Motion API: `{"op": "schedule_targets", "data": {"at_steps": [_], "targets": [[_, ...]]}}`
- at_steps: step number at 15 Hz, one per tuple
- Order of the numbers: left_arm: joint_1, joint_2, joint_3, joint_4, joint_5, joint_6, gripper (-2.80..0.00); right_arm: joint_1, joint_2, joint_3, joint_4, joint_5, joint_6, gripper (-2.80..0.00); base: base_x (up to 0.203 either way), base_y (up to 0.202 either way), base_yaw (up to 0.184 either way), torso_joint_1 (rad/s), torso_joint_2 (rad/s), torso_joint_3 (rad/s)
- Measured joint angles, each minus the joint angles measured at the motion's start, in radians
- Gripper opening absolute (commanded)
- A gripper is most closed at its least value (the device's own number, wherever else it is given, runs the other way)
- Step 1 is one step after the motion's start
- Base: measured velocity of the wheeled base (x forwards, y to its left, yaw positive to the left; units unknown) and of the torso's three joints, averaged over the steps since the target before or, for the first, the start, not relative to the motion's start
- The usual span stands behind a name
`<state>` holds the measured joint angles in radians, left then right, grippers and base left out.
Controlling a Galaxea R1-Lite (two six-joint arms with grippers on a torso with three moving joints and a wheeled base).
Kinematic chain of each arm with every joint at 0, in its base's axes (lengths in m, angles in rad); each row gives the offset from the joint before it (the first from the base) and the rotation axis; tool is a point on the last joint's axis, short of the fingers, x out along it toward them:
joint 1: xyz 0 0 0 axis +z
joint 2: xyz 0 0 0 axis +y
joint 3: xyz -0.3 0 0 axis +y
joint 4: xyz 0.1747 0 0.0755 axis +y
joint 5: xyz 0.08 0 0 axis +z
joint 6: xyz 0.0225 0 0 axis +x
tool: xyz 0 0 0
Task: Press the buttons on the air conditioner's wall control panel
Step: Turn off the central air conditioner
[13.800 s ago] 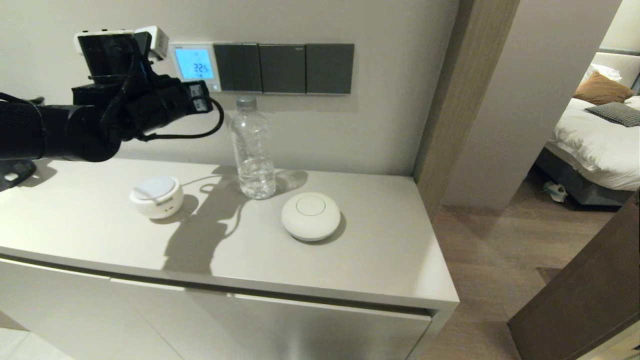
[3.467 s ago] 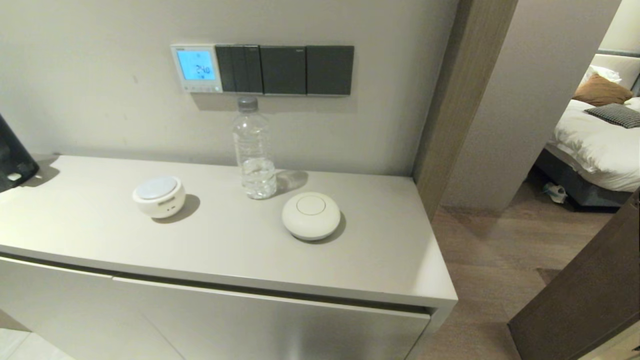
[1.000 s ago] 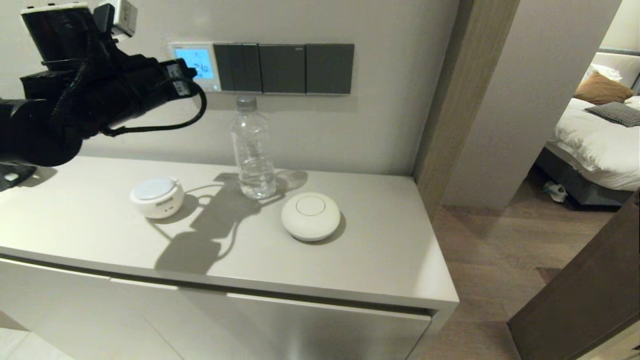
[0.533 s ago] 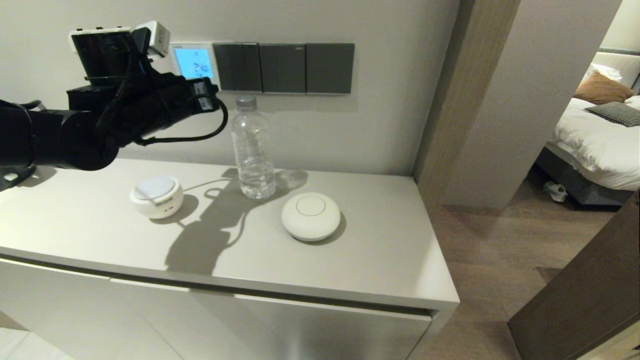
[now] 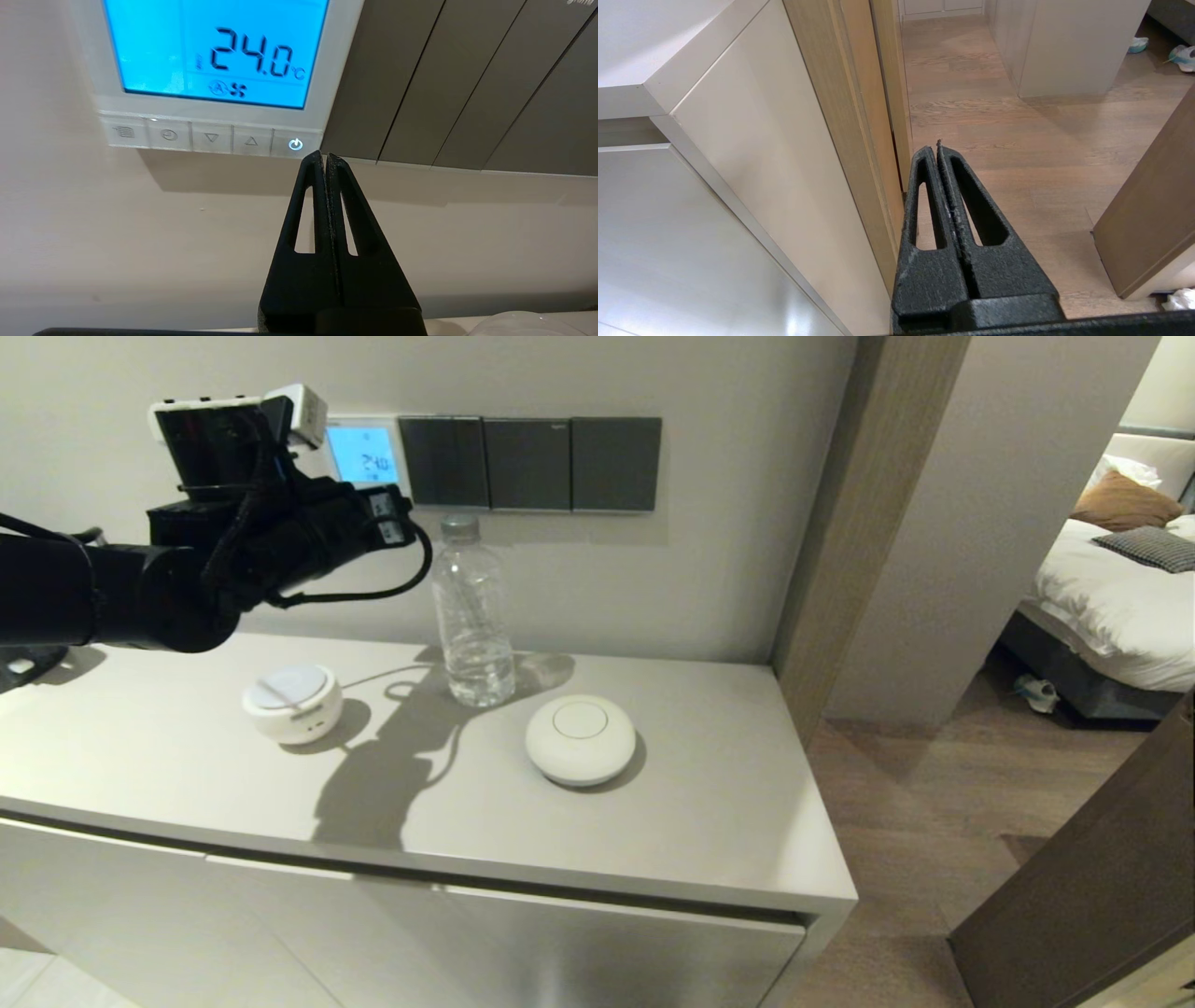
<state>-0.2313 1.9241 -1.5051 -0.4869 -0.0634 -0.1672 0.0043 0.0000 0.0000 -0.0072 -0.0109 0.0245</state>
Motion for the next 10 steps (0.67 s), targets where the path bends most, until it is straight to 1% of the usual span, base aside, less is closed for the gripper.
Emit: {"op": "schedule_targets", "data": {"at_steps": [10], "targets": [[0.025,0.031,-0.037,0.010,0.004,-0.002,-2.80,0.000,0.000,0.000,0.000,0.000,0.000,-2.80,0.000,0.000,0.000,0.000,0.00,0.000]]}}
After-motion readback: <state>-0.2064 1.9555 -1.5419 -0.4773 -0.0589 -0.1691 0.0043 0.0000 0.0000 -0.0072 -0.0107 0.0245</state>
